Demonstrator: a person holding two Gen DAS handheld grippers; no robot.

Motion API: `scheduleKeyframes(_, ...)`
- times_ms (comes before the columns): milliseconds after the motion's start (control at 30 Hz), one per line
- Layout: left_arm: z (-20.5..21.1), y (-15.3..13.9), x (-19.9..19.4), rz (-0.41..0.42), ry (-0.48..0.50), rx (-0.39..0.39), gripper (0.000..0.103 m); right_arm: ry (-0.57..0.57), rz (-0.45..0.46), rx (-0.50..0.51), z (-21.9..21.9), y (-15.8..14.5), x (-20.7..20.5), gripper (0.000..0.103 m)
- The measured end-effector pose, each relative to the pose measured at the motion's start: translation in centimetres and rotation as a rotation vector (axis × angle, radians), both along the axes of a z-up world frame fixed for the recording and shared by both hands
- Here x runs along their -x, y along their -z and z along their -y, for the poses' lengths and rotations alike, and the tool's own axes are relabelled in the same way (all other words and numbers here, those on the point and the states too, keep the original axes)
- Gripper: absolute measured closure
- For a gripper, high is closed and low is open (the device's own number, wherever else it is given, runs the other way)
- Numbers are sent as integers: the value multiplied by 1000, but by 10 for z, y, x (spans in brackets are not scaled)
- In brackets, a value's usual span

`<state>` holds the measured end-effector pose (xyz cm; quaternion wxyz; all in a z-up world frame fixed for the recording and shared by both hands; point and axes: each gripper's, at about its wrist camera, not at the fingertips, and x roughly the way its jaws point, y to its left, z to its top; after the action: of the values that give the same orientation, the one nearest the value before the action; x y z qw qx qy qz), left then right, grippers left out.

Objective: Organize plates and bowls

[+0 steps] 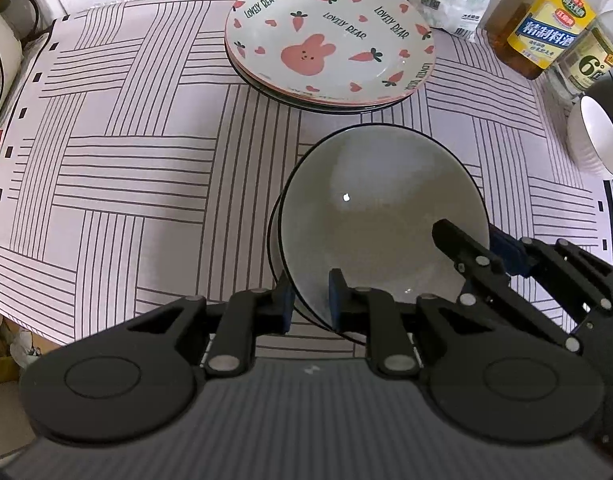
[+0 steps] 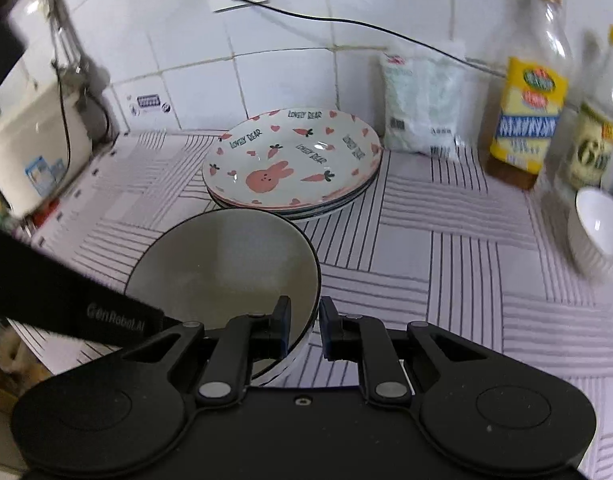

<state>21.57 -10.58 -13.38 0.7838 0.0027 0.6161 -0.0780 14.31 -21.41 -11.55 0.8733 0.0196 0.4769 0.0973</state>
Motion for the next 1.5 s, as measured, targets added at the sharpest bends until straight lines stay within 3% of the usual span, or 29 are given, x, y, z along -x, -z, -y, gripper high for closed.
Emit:
scheduleKeyframes(133, -1, -1, -4, -24, -8, 5, 86, -22, -5, 6, 2, 2, -4, 85)
scheduleKeyframes(267, 0, 0, -7, -50, 0, -11, 77, -64, 8, 47, -5, 4, -2, 87)
scheduleKeyframes(500, -2, 3, -6, -53, -17, -7, 77, -121, 61, 86, -9, 11, 1, 89)
scheduleKeyframes(667, 1, -8, 0, -24, 20, -44, 72, -110, 44, 0, 2, 5, 2, 80)
scheduleKeyframes(800, 5, -25, 7, 17, 41, -58, 72, -100, 98, -46, 23, -10, 14, 64)
scheduleKeyframes(967, 21, -49, 16, 85, 83, -66, 72, -52, 148, -67, 58, -25, 29, 59)
scheduleKeyframes(1200, 71, -71, 20, 187, 190, -8, 69, 40, 245, -18, 111, -37, 52, 41)
scheduleKeyframes(1500, 148, -77, 9, 300, 343, 108, 57, 191, 258, 46, 182, -18, 60, 34)
